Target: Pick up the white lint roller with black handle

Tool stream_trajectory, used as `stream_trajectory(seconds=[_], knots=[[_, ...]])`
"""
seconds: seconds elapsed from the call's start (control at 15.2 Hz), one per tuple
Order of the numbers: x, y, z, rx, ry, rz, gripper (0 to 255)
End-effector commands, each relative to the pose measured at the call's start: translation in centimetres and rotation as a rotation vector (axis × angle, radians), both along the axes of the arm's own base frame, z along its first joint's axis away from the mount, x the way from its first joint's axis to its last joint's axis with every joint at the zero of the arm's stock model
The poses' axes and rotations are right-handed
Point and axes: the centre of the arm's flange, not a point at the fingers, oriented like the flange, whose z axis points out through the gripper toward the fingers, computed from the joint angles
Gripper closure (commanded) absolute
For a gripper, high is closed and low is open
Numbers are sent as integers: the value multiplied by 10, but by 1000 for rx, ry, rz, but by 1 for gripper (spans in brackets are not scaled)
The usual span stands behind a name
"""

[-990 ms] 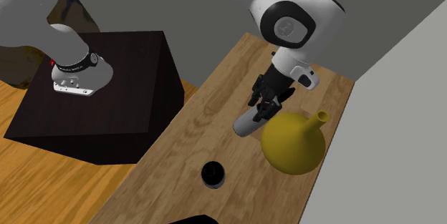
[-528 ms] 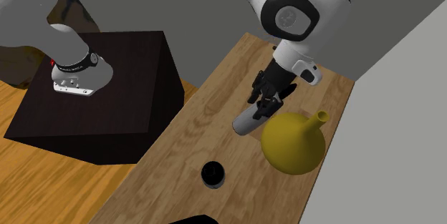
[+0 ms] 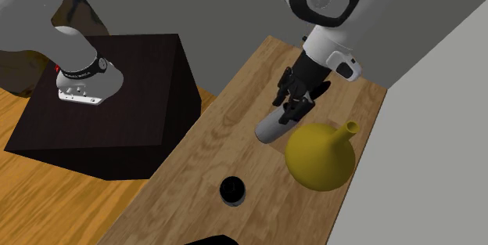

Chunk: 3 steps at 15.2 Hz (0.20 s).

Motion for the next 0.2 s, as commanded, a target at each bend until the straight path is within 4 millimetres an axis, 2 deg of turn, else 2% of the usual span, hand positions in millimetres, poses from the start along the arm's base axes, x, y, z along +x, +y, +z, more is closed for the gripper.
stream_trajectory(seconds=[0.0,0.13], knots=[[0,0,11,0,0,0,255],[0,0,11,0,0,0,255]])
